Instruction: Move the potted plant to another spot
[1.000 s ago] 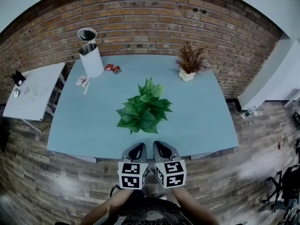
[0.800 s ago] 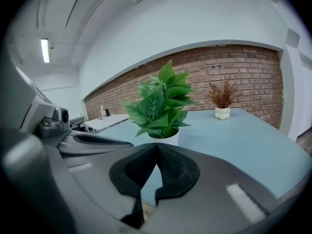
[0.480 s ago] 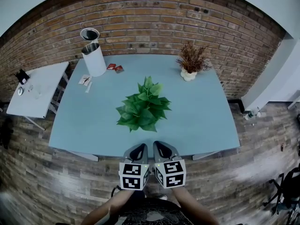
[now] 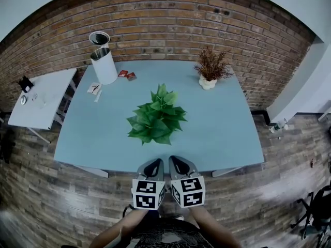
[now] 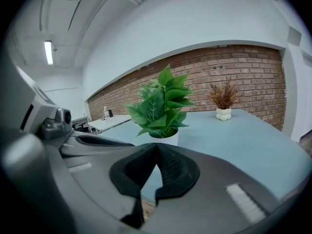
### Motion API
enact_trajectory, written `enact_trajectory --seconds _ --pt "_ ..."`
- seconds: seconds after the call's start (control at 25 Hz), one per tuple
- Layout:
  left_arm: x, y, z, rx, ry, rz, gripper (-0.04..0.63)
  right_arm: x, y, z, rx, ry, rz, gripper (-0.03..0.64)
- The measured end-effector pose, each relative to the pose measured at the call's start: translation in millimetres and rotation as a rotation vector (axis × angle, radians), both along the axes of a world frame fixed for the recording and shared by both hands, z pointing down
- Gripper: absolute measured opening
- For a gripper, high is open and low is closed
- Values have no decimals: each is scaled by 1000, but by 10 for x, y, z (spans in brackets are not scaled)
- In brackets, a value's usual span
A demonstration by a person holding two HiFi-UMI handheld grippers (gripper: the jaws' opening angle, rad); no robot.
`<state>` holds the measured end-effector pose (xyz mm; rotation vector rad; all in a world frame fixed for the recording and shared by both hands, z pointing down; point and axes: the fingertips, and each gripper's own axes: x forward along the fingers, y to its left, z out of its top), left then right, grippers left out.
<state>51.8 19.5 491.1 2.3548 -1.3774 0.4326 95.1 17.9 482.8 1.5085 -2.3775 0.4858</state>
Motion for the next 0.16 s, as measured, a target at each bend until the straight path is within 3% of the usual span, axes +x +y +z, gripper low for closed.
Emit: enact_trajectory --seconds 0.16 --pt "13 20 -4 2 -8 2 0 10 21 -3 1 -2 -3 6"
